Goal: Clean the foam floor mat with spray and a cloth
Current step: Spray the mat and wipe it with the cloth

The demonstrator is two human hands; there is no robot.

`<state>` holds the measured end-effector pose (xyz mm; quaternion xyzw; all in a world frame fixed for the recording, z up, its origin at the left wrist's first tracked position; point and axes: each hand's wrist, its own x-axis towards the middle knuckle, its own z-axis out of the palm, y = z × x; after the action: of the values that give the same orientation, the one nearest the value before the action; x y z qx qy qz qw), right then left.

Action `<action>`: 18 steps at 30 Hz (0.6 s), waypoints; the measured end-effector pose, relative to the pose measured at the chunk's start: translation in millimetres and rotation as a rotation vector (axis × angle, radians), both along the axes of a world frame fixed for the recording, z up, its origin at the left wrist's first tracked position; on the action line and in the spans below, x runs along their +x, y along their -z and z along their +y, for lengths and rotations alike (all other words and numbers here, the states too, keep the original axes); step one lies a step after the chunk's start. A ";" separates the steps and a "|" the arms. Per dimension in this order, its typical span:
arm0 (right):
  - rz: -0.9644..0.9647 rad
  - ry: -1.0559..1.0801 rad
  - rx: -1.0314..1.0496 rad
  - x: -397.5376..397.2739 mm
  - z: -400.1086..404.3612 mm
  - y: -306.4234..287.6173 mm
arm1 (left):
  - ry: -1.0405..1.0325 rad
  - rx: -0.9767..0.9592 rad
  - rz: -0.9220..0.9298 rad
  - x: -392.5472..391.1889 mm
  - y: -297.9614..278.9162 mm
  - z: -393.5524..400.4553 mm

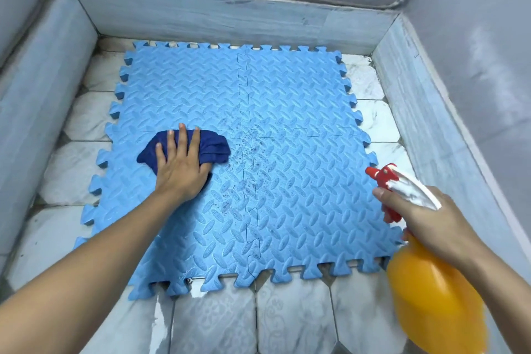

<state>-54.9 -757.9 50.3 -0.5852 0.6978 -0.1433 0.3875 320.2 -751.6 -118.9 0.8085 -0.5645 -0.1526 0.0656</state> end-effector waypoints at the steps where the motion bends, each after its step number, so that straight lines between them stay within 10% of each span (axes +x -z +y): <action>1: -0.003 0.008 -0.021 1.4 -2.8 -0.3 | 0.018 0.011 -0.019 1.2 2.8 1.3; 18: 0.086 -0.128 0.056 -19.8 27.3 12.0 | 0.075 -0.014 -0.073 6.5 7.8 6.5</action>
<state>-74.6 -730.6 38.3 -0.6232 0.6785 -0.0732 0.3819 326.7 -745.1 -126.8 0.7914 -0.5975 -0.1214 0.0450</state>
